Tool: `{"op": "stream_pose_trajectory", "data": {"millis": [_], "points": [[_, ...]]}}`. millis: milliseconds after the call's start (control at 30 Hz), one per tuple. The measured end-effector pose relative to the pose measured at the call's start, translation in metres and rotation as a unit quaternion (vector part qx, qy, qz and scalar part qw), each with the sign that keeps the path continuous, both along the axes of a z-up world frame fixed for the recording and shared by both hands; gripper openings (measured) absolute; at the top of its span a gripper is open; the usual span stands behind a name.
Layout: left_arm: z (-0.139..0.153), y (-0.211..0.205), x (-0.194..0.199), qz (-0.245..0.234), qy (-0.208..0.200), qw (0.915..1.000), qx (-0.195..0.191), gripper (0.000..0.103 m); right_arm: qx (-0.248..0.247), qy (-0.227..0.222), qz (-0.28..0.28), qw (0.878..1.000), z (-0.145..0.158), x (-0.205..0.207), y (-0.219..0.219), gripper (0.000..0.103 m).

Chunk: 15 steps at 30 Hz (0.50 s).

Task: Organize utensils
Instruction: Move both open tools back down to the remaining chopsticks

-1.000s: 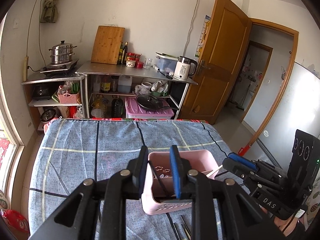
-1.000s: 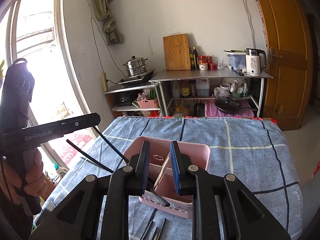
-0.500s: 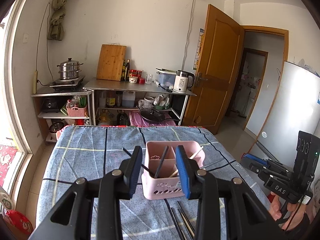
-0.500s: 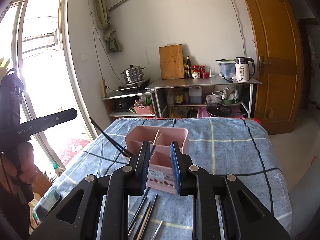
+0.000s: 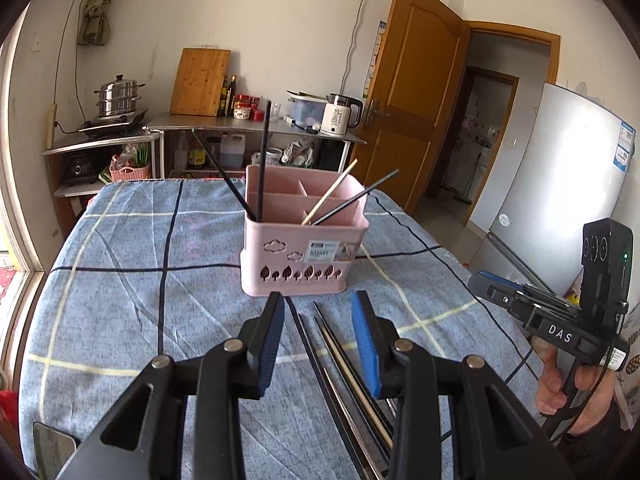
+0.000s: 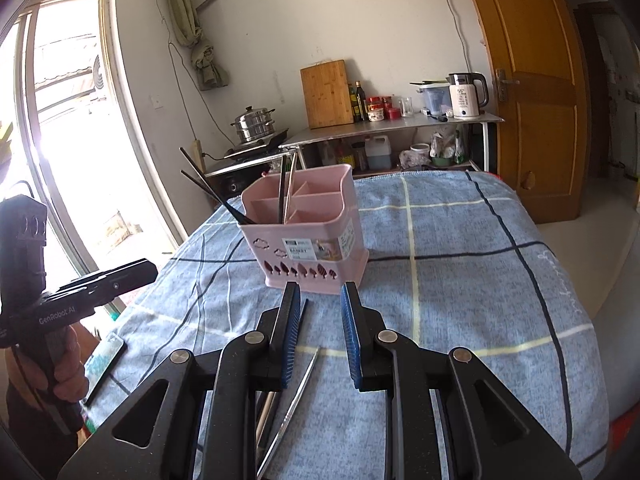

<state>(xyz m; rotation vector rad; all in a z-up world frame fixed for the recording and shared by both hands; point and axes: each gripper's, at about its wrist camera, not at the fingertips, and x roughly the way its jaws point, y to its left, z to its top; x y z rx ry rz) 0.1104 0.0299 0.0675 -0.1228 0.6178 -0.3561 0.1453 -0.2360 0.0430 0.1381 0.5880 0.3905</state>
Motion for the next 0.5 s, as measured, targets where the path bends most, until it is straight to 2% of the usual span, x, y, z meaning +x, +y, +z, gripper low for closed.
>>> {"op": "stream_pose_trajectory", "data": {"millis": [500], "points": [[-0.050, -0.007, 0.016, -0.001, 0.076, 0.9971, 0.003, 0.037, -0.025, 0.080, 0.014, 0.996, -0.055, 0.017, 0.025, 0.021]]}}
